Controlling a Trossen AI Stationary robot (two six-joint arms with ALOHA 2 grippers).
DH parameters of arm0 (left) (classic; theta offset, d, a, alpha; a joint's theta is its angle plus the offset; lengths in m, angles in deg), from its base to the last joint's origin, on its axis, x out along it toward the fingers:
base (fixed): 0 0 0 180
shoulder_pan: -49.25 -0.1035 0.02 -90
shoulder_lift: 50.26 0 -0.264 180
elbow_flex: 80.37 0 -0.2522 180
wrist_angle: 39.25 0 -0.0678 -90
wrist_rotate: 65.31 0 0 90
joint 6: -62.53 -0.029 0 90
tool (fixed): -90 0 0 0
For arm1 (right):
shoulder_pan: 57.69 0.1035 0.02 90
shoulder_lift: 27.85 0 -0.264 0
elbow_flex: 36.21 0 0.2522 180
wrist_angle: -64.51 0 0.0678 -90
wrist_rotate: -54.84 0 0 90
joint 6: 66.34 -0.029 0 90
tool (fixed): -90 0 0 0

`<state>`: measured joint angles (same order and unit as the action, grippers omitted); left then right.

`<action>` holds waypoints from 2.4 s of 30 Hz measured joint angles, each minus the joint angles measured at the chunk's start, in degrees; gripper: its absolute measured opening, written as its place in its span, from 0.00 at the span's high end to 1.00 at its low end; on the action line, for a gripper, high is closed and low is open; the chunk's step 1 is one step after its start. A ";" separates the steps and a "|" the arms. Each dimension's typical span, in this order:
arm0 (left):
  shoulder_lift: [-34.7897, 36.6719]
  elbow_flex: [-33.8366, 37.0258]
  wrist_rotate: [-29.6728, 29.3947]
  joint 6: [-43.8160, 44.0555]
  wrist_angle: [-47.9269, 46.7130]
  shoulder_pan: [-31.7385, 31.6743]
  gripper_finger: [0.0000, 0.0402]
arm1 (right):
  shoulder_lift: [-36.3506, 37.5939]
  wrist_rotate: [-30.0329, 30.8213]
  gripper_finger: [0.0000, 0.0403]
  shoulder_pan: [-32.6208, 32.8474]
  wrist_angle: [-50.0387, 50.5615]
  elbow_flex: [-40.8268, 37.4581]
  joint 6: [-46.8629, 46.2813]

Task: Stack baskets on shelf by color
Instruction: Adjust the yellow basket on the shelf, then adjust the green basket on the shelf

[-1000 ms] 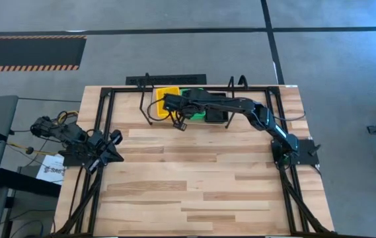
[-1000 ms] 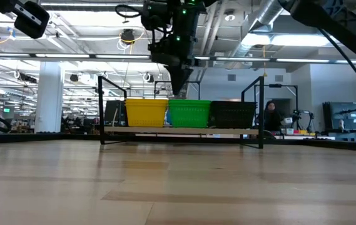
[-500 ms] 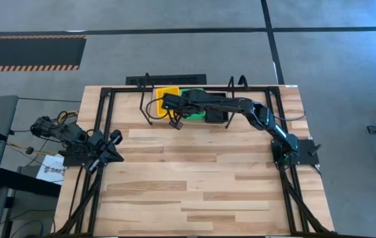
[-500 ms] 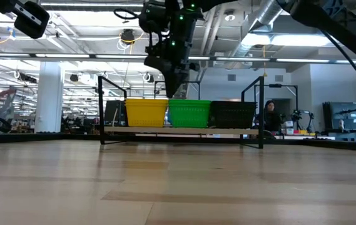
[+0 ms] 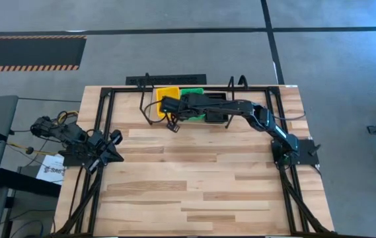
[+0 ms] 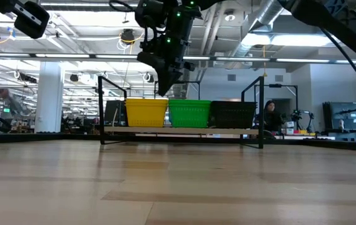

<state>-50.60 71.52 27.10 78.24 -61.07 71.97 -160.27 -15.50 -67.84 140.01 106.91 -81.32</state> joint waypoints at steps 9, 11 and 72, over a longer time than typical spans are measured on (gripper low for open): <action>0.02 0.00 0.00 0.00 0.00 0.00 1.00 | 0.00 0.84 1.00 -0.52 0.05 0.00 -1.51; 0.00 0.00 0.00 0.00 0.00 0.00 1.00 | 0.00 0.23 1.00 -0.74 -0.38 -0.50 -1.53; 0.01 0.00 0.15 1.55 -0.22 0.00 1.00 | 2.07 0.59 1.00 -4.94 12.59 -0.03 -2.96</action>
<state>-50.59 71.52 27.25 79.79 -61.29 71.97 -158.19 -14.91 -72.78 152.60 106.88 -84.27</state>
